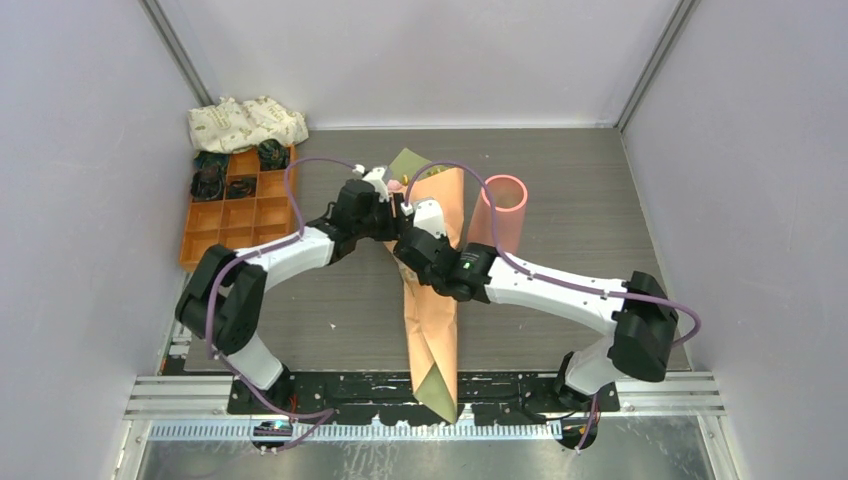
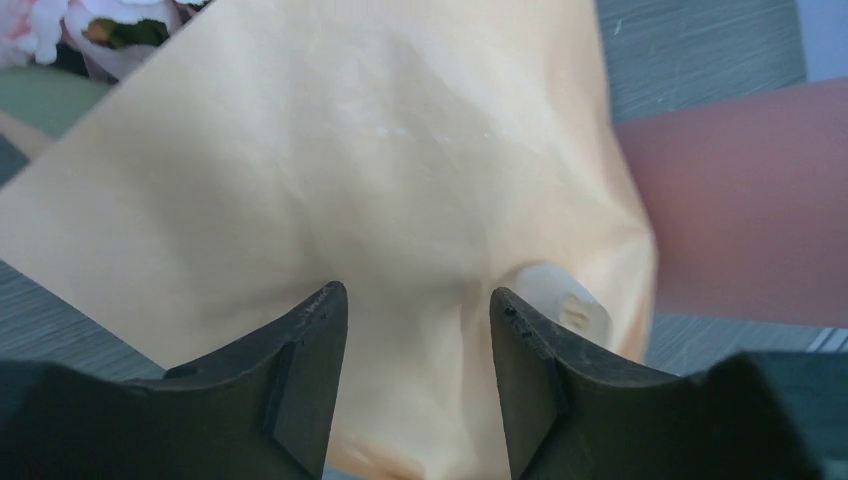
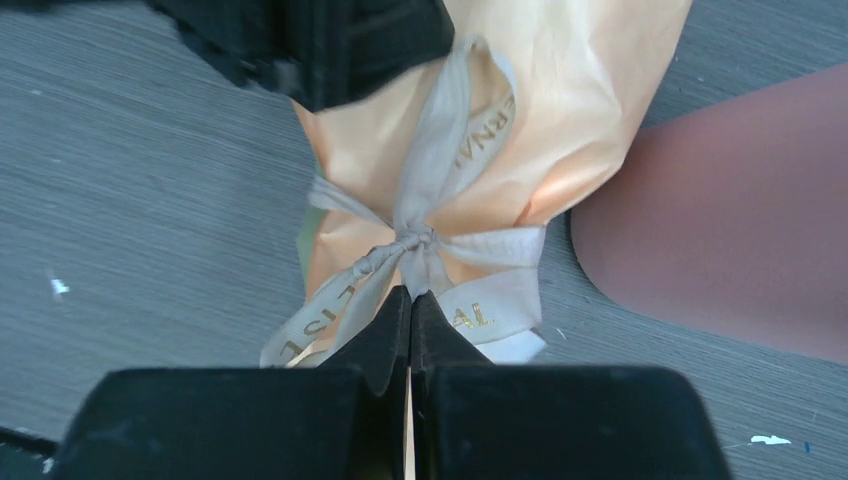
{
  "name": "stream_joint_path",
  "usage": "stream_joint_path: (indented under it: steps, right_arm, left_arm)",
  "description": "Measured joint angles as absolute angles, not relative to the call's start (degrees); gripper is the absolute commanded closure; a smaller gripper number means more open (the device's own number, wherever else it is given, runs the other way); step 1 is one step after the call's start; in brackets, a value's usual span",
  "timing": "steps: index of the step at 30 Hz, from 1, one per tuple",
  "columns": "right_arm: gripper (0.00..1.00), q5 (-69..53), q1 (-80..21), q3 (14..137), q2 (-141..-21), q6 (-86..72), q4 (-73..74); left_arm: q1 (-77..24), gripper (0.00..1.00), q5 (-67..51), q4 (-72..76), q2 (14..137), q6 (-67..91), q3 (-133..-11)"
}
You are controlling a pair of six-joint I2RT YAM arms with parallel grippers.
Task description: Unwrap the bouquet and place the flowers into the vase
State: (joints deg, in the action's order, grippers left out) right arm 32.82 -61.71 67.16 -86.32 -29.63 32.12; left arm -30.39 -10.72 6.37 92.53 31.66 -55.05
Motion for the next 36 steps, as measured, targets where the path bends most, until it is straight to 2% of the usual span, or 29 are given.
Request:
stream_joint_path:
  steps: [7,17,25,30,36]
  right_arm:
    - [0.99,32.5,-63.7,69.9,-82.8,-30.2,34.9]
    - [0.99,35.1,-68.0,73.5,-78.5,-30.3,40.2]
    - [0.99,42.9,-74.0,81.7,-67.6,-30.0,45.2]
    - [0.99,47.2,-74.1,83.1,-58.7,-30.2,47.2]
    - [0.99,50.7,-74.1,83.0,-53.9,-30.8,51.6]
  left_arm:
    - [-30.7,0.5,-10.3,7.6,99.4,32.6,-55.0]
    - [-30.7,0.53,-8.5,10.5,102.7,32.7,-55.0]
    - [-30.7,0.53,-7.9,12.6,104.5,32.6,-55.0]
    - [-30.7,0.54,-7.7,13.8,105.5,32.6,-55.2]
    - [-30.8,0.54,-7.6,14.7,106.3,32.6,-55.5]
